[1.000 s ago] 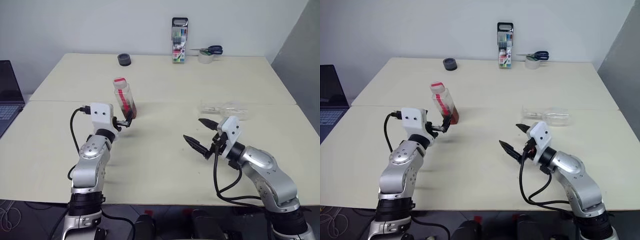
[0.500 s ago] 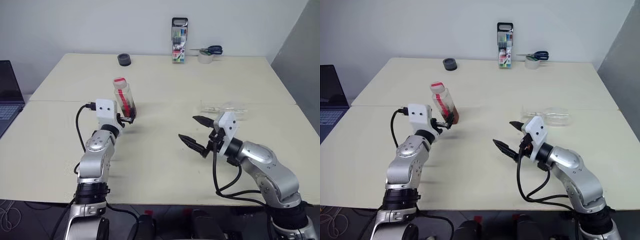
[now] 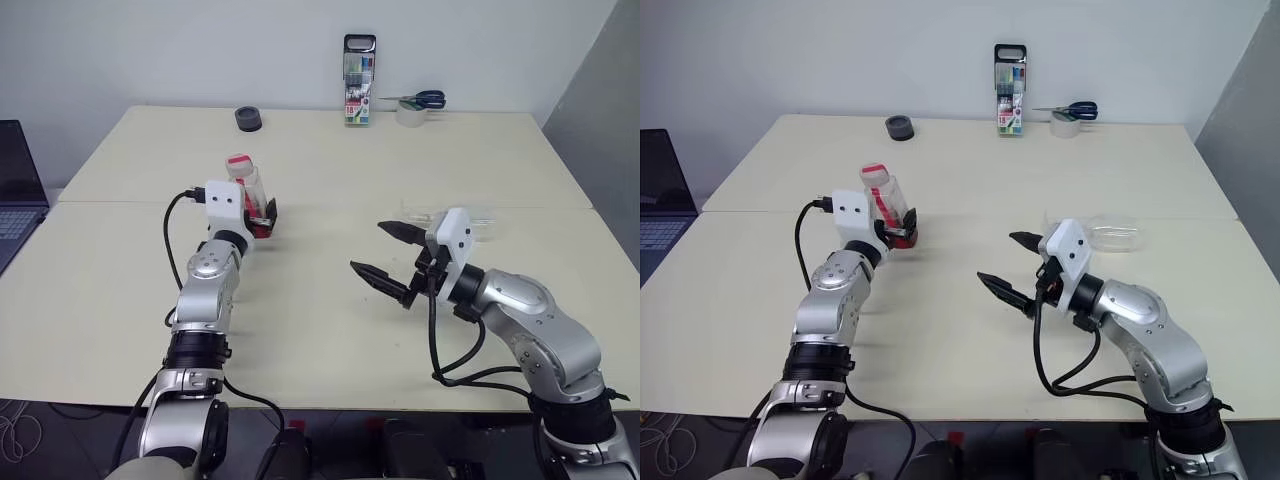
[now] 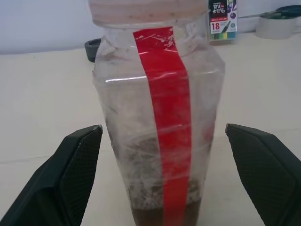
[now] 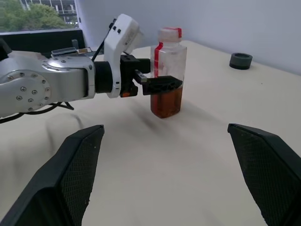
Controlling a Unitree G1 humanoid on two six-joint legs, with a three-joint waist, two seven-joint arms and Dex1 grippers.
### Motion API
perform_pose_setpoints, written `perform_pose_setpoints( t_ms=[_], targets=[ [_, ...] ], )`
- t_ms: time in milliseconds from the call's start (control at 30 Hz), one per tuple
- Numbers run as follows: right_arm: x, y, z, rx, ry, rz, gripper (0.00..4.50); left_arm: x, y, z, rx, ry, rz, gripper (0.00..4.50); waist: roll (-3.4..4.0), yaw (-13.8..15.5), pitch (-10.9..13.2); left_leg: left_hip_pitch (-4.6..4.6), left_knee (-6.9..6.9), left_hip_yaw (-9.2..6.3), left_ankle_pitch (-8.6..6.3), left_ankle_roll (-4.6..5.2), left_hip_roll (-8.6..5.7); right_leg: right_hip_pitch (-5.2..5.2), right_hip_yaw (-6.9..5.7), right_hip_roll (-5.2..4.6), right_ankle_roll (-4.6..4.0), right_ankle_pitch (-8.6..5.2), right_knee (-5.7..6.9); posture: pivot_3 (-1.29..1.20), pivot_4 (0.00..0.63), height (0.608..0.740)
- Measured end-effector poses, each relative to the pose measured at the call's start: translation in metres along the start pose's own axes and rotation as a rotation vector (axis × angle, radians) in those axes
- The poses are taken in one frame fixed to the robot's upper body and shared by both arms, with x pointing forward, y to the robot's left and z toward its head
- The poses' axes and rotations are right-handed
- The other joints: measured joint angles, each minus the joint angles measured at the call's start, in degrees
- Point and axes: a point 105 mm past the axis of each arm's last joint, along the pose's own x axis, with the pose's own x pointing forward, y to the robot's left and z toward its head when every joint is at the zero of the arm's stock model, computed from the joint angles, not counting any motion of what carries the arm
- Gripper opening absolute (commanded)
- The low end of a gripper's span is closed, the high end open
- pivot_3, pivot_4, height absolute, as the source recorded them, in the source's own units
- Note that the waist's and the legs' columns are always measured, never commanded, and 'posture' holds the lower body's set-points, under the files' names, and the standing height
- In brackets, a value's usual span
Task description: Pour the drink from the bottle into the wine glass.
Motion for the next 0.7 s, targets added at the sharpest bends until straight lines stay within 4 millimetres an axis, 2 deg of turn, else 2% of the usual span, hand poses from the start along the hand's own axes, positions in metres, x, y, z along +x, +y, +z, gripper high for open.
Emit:
perform_pose_setpoints(
  t_ms=[333, 533, 700],
  targets=[
    [0.003, 0.005, 0.007, 0.012, -0.026, 0.065, 4.5, 0.017, -0.003, 0.012, 0.026, -0.023, -0.009, 4.47, -0.02, 0.0, 0.0, -0.06, 0.01, 0.0, 0.01, -0.02, -0.01, -0.05, 0.0, -0.01, 0.0, 0.0, 0.0, 0.0, 0.15, 0.74],
    [0.003, 0.005, 0.005, 0.031, -0.022, 0.069, 4.5, 0.02, -0.002, 0.012, 0.039, -0.02, -0.006, 4.47, -0.03, 0.0, 0.0, -0.13, 0.02, -0.02, 0.1, -0.17, -0.01, -0.11, -0.01, -0.01, 0.0, 0.0, 0.01, 0.0, 0.15, 0.74],
    [0.003, 0.005, 0.005, 0.044, -0.022, 0.074, 4.5, 0.023, -0.003, 0.021, 0.04, -0.04, -0.006, 4.47, -0.03, 0.0, 0.0, -0.18, 0.04, -0.01, 0.1, -0.18, -0.01, -0.15, -0.01, -0.01, 0.0, 0.0, 0.01, 0.0, 0.15, 0.74]
  ],
)
